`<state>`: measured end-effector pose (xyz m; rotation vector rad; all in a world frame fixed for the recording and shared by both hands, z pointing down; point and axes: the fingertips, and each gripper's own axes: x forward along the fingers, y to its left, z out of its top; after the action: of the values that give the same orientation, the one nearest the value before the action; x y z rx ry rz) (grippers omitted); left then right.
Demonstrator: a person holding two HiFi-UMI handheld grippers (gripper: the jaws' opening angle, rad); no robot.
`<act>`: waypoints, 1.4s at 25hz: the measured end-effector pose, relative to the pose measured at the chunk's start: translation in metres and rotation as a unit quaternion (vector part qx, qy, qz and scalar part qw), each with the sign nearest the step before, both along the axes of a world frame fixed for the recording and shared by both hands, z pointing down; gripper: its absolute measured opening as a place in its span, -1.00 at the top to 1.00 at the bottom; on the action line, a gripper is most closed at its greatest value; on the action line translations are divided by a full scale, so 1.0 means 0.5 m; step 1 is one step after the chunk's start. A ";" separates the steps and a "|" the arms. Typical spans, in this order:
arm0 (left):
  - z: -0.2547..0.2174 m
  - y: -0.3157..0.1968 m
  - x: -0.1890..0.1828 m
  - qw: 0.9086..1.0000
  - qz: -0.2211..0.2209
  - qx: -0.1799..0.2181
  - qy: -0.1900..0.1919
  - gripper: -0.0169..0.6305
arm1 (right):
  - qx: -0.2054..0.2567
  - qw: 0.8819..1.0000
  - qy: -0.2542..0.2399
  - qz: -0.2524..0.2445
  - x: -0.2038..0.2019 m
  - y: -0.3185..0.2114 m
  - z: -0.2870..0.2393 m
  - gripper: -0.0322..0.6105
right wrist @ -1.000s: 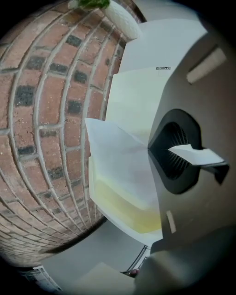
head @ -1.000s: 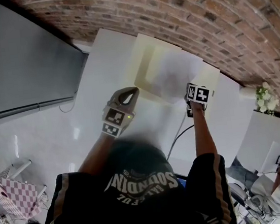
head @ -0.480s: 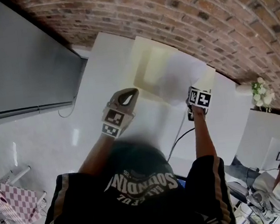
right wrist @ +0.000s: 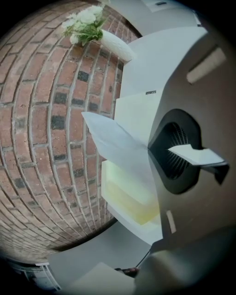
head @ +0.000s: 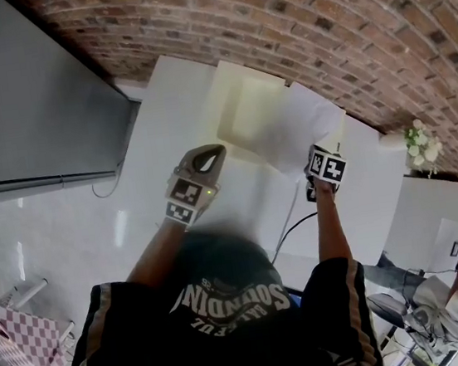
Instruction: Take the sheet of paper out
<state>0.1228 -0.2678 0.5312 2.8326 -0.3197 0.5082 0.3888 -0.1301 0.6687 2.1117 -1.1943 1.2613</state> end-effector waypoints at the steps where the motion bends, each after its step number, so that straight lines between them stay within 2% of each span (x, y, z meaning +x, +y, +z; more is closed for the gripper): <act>1: -0.002 0.001 -0.002 1.000 0.000 0.001 0.001 0.91 | 0.004 1.000 0.002 0.000 -0.003 0.002 -0.006 0.89; 13: -0.041 -0.010 -0.044 1.000 -0.018 0.017 0.020 0.91 | 0.097 0.993 0.057 -0.018 -0.066 -0.014 -0.180 0.89; 24: -0.082 -0.038 -0.079 0.998 -0.041 0.036 0.036 0.91 | 0.203 0.976 0.028 -0.071 -0.187 -0.086 -0.295 0.89; 30: -0.091 -0.053 -0.098 0.997 -0.053 0.041 0.033 0.91 | 0.233 0.967 0.014 -0.102 -0.249 -0.115 -0.330 0.89; 35: -0.102 -0.060 -0.106 0.996 -0.062 0.046 0.041 0.91 | 0.240 0.963 0.014 -0.124 -0.278 -0.129 -0.342 0.89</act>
<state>0.0700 -0.2979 0.4800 2.8897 -0.5115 0.3579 0.2499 -0.1946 0.4976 2.1893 -1.8328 0.8913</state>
